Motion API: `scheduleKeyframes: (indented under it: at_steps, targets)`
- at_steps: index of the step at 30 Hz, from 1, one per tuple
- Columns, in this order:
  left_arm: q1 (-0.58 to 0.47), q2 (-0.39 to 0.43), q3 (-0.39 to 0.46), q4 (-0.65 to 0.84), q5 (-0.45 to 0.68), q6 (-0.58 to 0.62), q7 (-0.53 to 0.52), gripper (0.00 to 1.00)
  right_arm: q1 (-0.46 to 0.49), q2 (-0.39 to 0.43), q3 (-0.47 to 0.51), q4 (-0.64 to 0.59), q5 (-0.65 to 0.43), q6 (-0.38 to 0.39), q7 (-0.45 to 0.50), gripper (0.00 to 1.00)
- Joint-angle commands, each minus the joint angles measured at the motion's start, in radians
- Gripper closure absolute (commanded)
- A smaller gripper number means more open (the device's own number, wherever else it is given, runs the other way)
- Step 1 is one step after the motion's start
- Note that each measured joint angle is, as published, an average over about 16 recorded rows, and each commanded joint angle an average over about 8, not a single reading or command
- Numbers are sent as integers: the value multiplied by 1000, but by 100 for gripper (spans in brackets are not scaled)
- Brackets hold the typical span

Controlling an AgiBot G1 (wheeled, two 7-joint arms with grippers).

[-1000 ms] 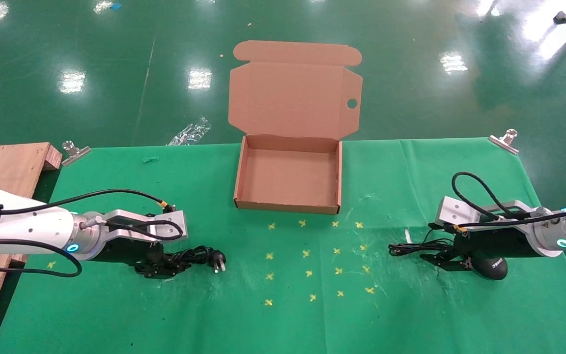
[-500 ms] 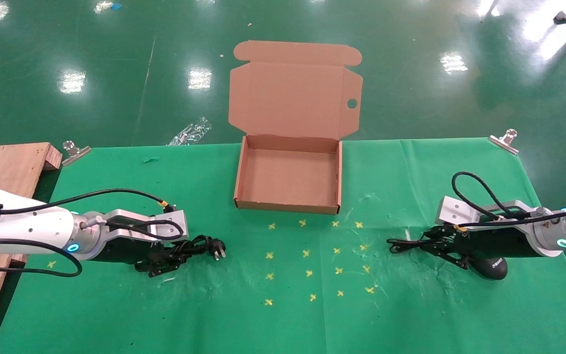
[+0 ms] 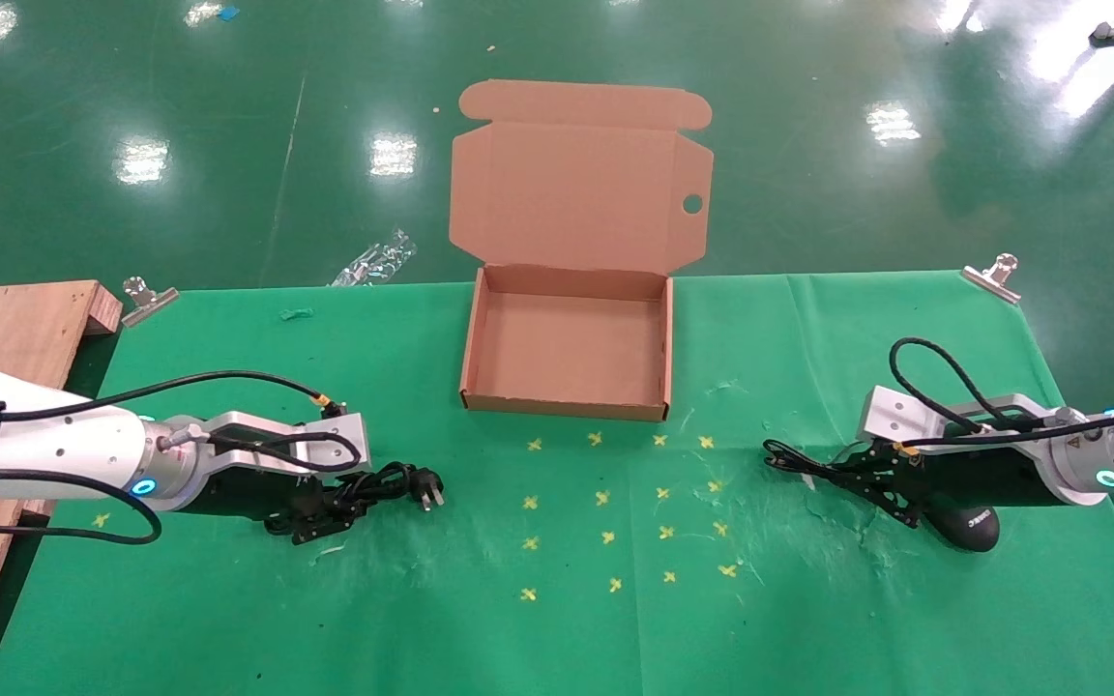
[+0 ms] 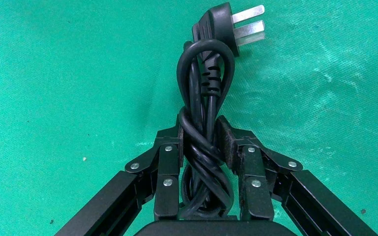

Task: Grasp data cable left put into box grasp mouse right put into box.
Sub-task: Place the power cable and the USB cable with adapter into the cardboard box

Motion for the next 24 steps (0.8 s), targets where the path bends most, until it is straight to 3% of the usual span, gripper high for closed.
scheduleKeyframes:
  at_steps: [1, 7, 15, 19, 24]
  targets:
    - [3, 2, 1, 2, 2, -3, -3, 100, -2, -3, -2, -3, -4, 3, 2, 100]
    - [-39, -43, -30, -31, -62, 50, 29, 100, 38, 49, 40, 38, 61, -53, -14, 100]
    - [-100, -89, -93, -153, -275, 238, 27, 100, 75, 177, 104, 205, 165, -185, 27, 100]
    - [-114, -15, -97, -223, -297, 212, -19, 100, 72, 249, 137, 351, 208, -210, 94, 100]
    - [-98, 154, -52, -255, -157, 32, -64, 100, 52, 331, 175, 577, 249, -205, 218, 100]
